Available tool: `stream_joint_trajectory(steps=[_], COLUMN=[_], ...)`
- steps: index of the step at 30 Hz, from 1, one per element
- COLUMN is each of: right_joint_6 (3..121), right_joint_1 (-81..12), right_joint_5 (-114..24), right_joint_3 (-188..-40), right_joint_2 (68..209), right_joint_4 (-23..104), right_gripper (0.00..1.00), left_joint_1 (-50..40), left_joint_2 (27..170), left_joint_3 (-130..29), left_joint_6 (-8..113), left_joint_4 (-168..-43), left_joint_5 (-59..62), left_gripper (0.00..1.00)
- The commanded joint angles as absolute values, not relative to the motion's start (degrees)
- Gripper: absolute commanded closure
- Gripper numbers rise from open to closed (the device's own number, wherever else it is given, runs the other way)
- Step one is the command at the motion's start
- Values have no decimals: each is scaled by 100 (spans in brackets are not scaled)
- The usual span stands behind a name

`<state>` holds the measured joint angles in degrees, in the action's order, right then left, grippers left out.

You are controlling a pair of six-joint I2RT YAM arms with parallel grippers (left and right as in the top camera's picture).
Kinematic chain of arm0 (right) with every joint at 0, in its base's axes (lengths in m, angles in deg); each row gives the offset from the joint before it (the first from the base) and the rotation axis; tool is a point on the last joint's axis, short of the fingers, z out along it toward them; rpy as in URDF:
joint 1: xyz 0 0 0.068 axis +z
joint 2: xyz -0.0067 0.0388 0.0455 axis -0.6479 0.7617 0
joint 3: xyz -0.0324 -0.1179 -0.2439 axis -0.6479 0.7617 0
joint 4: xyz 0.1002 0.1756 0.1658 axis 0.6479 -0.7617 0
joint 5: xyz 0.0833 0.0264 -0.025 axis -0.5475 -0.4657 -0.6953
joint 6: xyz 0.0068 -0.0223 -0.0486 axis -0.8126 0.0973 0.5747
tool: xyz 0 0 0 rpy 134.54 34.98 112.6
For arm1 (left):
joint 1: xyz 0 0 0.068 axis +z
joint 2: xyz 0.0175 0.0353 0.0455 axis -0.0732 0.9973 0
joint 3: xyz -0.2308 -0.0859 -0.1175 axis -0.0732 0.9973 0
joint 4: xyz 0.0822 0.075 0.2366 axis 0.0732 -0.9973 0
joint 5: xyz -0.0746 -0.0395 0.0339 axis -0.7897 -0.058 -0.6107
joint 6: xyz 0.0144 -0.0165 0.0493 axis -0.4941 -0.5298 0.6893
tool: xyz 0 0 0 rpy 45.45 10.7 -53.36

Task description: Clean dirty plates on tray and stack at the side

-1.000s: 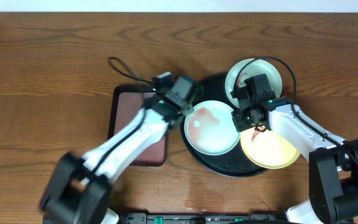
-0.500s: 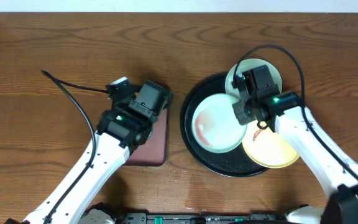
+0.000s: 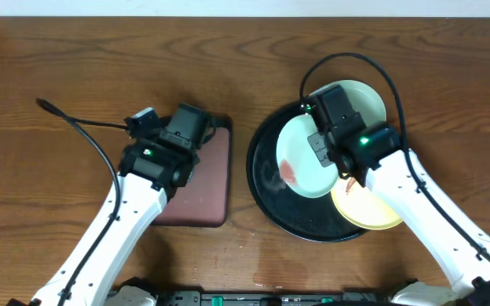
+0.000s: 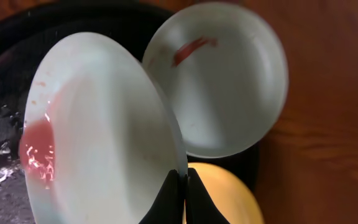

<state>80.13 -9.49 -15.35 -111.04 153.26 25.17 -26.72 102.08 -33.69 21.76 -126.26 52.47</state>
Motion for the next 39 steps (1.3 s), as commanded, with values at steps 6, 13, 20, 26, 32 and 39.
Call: stream_joint_trajectory(steps=[6, 13, 20, 26, 32, 39], right_joint_6=[8227, 8644, 8988, 9206, 9287, 9482], right_joint_1=[-195, 356, 574, 583, 583, 585], right_joint_5=[-268, 1177, 1520, 1562, 1798, 1853], right_joint_3=[-11434, -11434, -11434, -11434, -11434, -11434], right_joint_2=[15256, 15258, 15256, 15256, 15256, 15256], right_joint_4=[2486, 2508, 2593, 2593, 2600, 2657], right_gripper=[99, 99, 99, 99, 99, 99], left_joint_1=[-2460, -2460, -2463, -2460, -2463, -2463], left_joint_2=[10241, 10241, 10241, 10241, 10241, 10241], left_joint_3=[-3280, -3131, -3096, -3096, -3094, -3094], left_joint_6=[2248, 2202, 2200, 2200, 2095, 2095], left_joint_4=[-12676, -12645, -12648, -12650, -12645, -12648], left_joint_5=[4941, 4941, 4939, 4939, 4939, 4939], left_gripper=[93, 93, 93, 93, 92, 92])
